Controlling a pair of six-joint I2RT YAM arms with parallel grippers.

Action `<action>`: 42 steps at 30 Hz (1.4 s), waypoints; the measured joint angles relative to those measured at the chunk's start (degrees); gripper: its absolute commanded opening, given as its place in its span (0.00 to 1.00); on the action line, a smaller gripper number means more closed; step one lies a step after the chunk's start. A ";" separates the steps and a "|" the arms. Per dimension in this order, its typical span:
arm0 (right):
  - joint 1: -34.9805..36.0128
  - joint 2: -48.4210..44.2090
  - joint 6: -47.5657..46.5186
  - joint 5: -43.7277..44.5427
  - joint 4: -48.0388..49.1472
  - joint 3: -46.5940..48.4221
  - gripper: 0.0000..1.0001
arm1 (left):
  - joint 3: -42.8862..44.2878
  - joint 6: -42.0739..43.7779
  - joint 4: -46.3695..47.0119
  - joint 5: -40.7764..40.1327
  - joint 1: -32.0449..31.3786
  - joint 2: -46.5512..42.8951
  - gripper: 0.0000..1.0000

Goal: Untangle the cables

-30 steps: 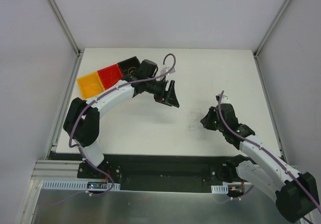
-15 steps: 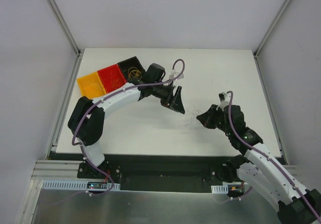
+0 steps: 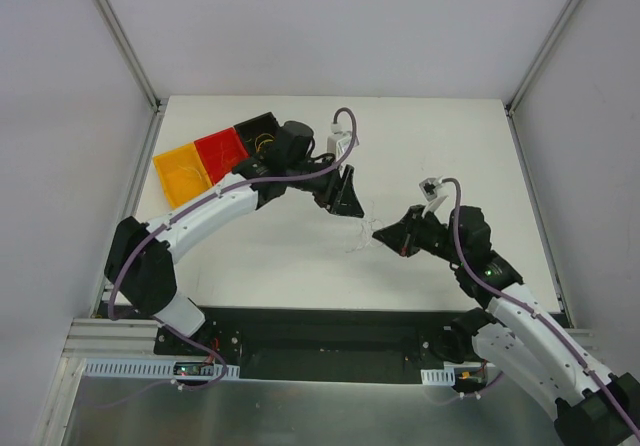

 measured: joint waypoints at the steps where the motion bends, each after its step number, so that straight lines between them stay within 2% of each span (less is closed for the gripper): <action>1: 0.07 0.00 -0.42 -0.74 0.00 0.02 0.00 | 0.00 0.74 0.11 -0.55 -0.02 -0.85 0.56; 5: 0.09 0.02 -2.40 -3.13 -1.09 1.03 0.00 | 0.00 2.56 0.17 -1.05 -0.39 -2.86 0.56; 9: 0.09 -0.04 -3.87 -4.00 -1.88 2.40 0.00 | 0.00 3.45 0.07 -1.11 -0.68 -3.02 0.41; 10: 0.09 -0.07 -4.11 -4.13 -2.12 2.60 0.00 | 0.00 3.67 0.07 -1.22 -0.70 -3.04 0.41; 11: 0.09 -0.11 -4.31 -4.15 -2.25 2.64 0.00 | 0.00 3.93 0.11 -1.40 -0.70 -3.06 0.41; 12: 0.09 -0.15 -4.46 -4.17 -2.51 2.64 0.00 | -0.02 4.09 0.09 -1.77 -0.70 -3.17 0.46; 14: 0.09 -0.17 -4.90 -4.15 -3.23 2.64 0.00 | -0.07 4.22 0.02 -2.89 -0.70 -3.50 0.60; 16: 0.09 -0.26 -5.16 -4.13 -3.76 2.64 0.00 | -0.24 4.39 -0.26 -4.35 -0.70 -4.13 0.65; 20: 0.09 -0.79 -5.60 -4.11 -4.42 2.64 0.00 | -0.26 4.22 -0.98 -6.25 -0.70 -4.52 0.65; 24: 0.09 -1.11 -5.99 -3.91 -4.57 2.64 0.00 | 1.18 3.67 -4.33 -6.84 -0.63 -2.64 0.55; 28: 0.09 -1.57 -6.67 -3.41 -5.03 2.64 0.00 | 3.04 2.12 -6.21 -6.21 -0.31 1.22 0.58; 34: 0.09 -2.08 -7.72 -3.23 -5.90 2.64 0.00 | 3.43 -0.37 -8.41 -3.30 0.17 6.19 0.56; 36: 0.15 -2.12 -7.89 -3.23 -6.08 2.64 0.00 | 3.52 -0.72 -8.94 -2.47 0.17 7.32 0.51; 40: 0.50 -2.10 -8.15 -3.26 -6.03 2.64 0.00 | 4.09 -1.22 -9.66 -0.20 0.15 8.55 0.19; 42: 1.07 -2.14 -8.33 -3.23 -5.95 2.64 0.00 | 4.57 -1.31 -9.81 0.83 0.13 8.87 0.07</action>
